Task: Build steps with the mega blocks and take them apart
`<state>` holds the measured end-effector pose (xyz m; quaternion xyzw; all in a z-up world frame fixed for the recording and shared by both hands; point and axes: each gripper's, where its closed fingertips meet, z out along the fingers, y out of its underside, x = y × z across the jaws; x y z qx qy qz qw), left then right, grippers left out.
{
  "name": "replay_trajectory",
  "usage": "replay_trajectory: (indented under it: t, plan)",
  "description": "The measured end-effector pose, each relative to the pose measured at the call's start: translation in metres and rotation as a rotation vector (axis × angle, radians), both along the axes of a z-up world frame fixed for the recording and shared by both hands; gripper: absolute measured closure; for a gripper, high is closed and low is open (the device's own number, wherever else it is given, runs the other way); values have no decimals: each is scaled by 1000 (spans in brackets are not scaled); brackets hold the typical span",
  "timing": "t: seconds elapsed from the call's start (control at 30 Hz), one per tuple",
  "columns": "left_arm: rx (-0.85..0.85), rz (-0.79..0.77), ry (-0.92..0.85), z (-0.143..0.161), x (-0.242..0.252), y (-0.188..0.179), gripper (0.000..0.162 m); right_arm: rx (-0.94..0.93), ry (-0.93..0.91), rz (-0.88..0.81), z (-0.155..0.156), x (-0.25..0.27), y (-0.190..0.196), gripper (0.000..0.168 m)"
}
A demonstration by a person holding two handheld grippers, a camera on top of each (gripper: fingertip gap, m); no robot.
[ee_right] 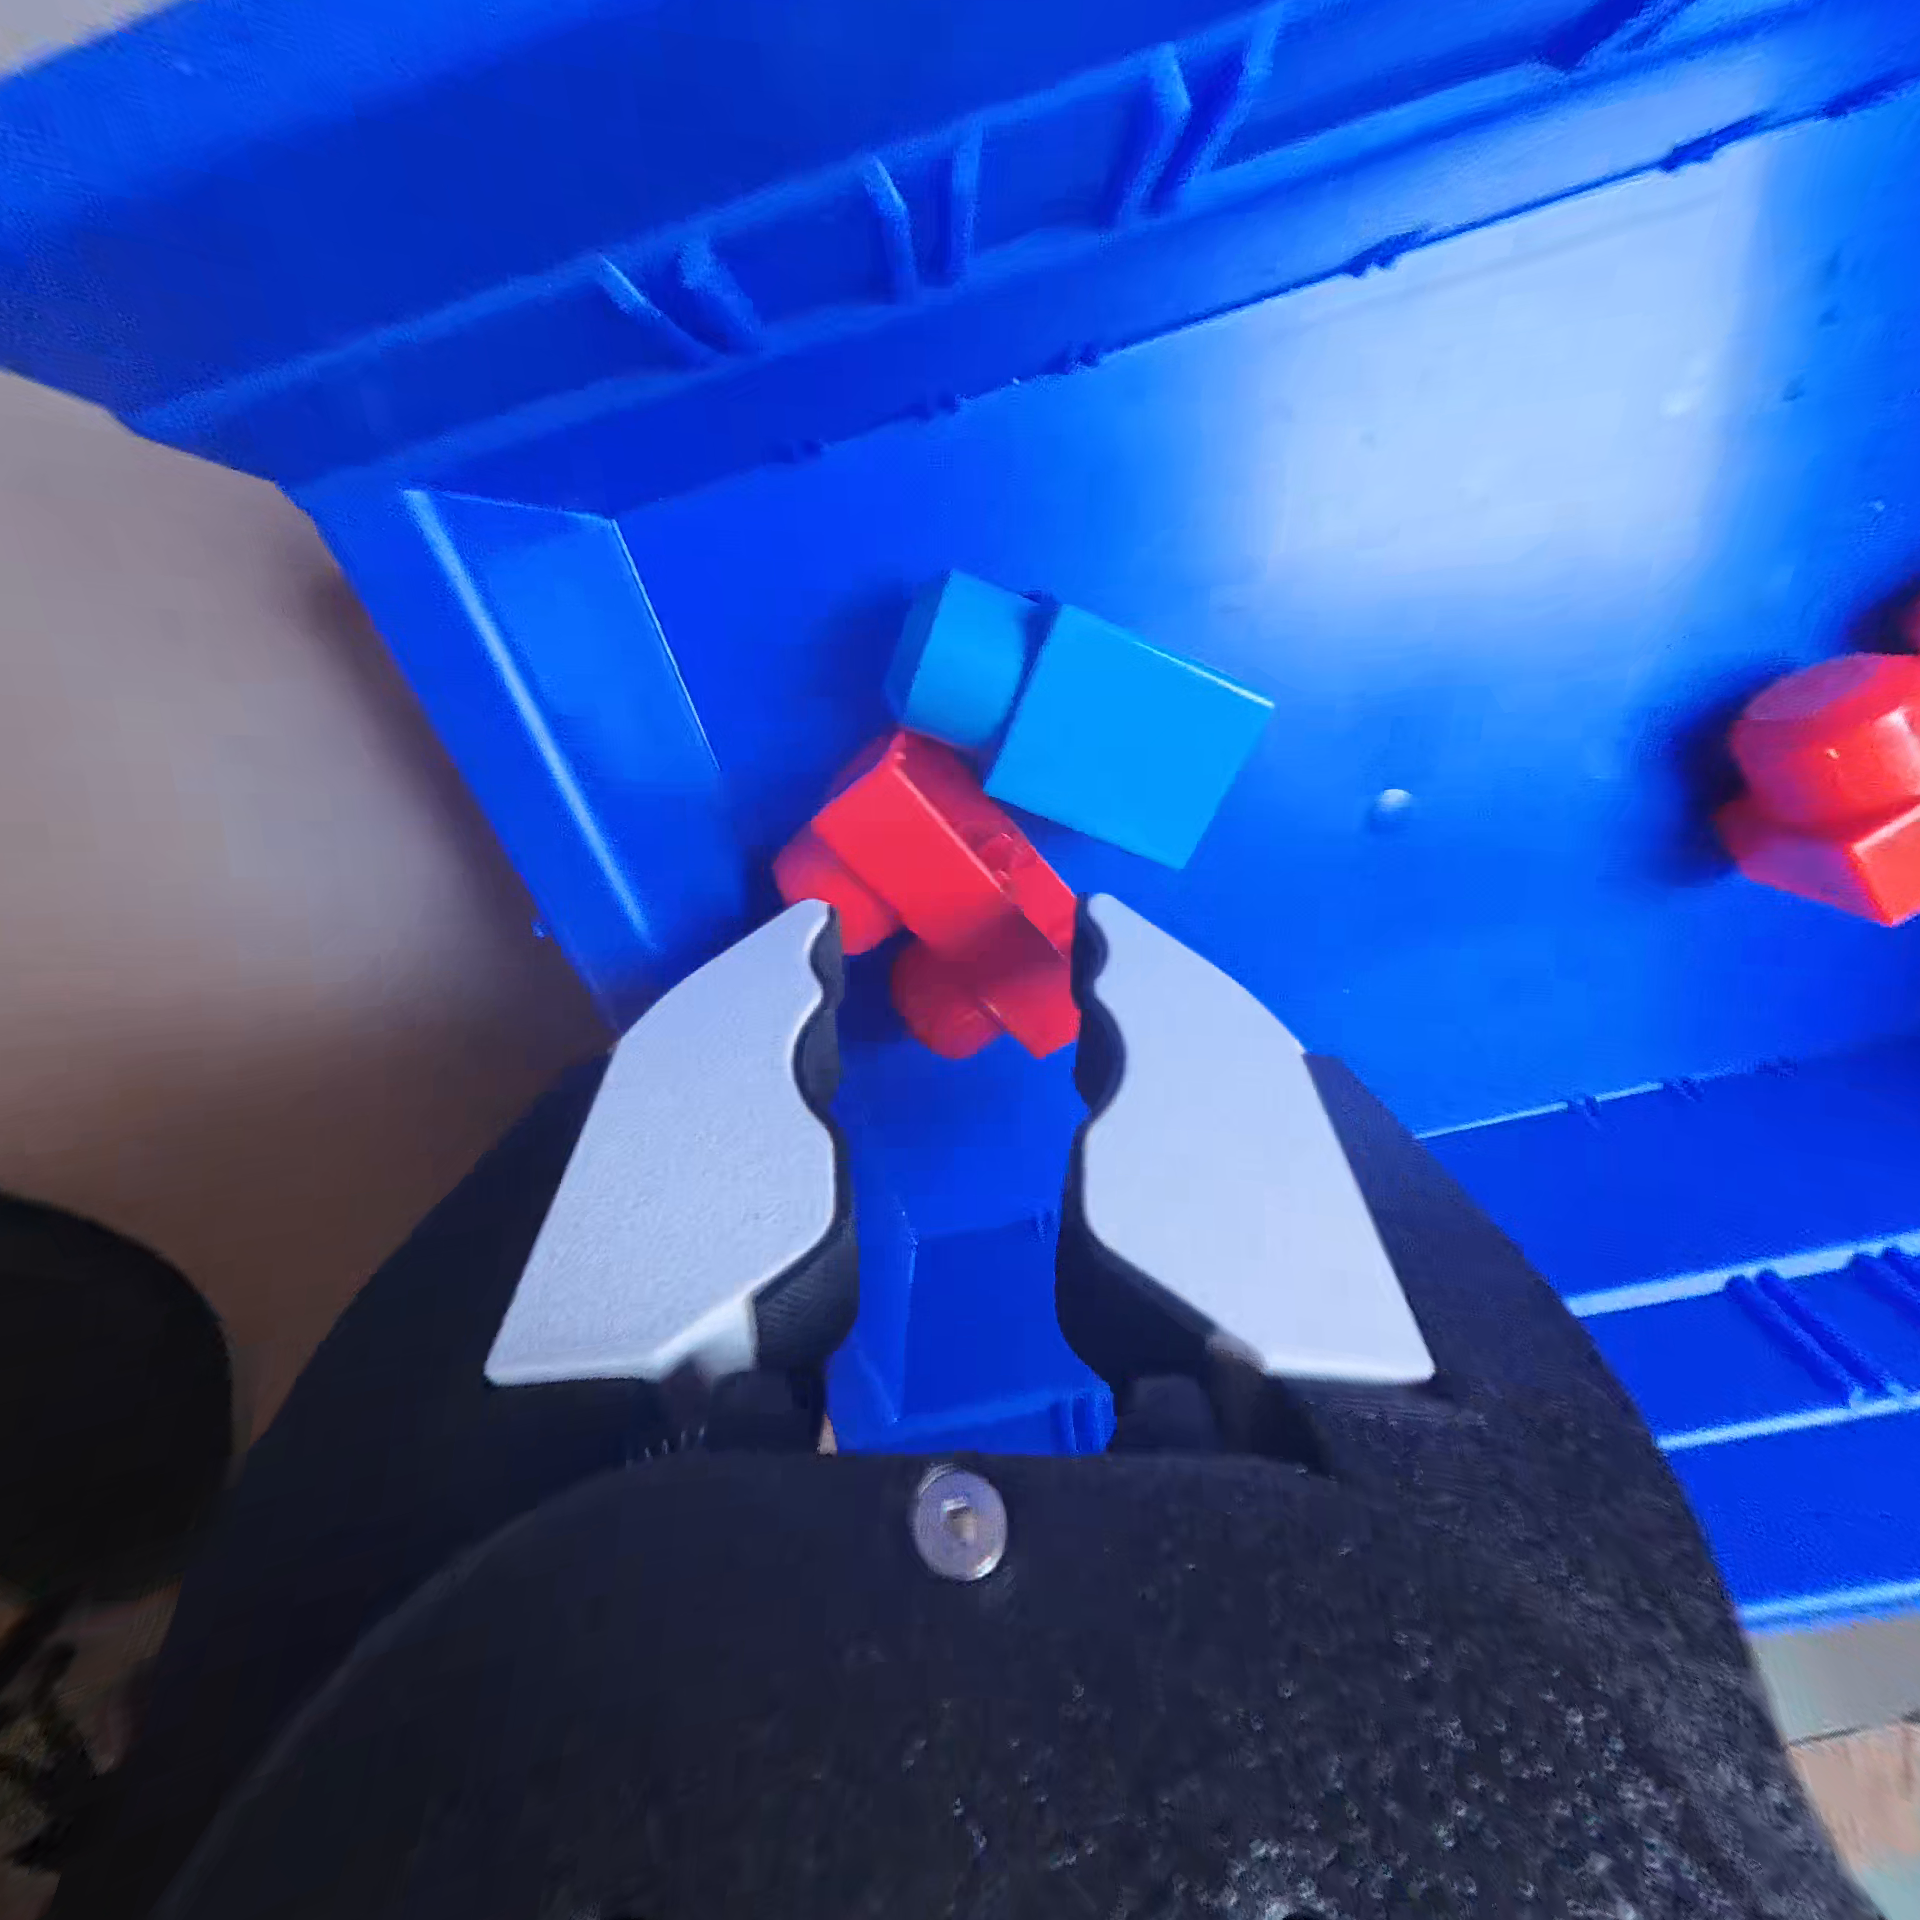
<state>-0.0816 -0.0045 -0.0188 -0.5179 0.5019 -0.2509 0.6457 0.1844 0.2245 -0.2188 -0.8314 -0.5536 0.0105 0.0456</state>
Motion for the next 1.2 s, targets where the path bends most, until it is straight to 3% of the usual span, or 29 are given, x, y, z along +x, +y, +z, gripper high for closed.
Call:
replay_trajectory:
  t: [0.03, 0.07, 0.23, 0.3, 0.4, 0.43, 0.47, 0.63, 0.8, 1.0, 1.1, 1.2]
  plan:
    - [2, 2, 2, 0, -1, 0, 129, -9, 5, 19, 0, -2, 1, 141]
    - [4, 5, 5, 0, -1, 0, 129, -1, -20, 38, 1, 2, 4, 147]
    - [4, 7, 2, 2, -3, 1, 129, 45, -149, -17, 5, 35, 30, 148]
    - [6, 8, 8, 1, -3, 1, 129, 179, -209, -92, 12, 54, 62, 148]
    - [9, 6, 17, 0, -1, -1, 129, 563, -261, -297, 41, 85, 126, 148]
    - [9, 5, 19, -1, 0, -1, 129, 634, -249, -331, 48, 90, 136, 141]
    - [11, 5, 23, -1, 1, -2, 129, 675, -220, -349, 51, 90, 141, 132]
    - [7, -4, 37, -5, 6, -3, 129, 811, -39, -350, 70, 70, 139, 129]
    - [-25, 12, 66, -19, 14, 4, 129, 760, 397, -165, 105, -23, 79, 122]
    - [-152, 100, 135, -57, 28, 27, 129, 454, 882, 305, 135, -155, -97, 114]
    - [-194, 62, 152, -73, 41, 23, 129, 382, 918, 505, 127, -189, -169, 114]
    - [-217, 17, 185, -87, 55, 15, 129, 380, 833, 645, 105, -209, -207, 116]
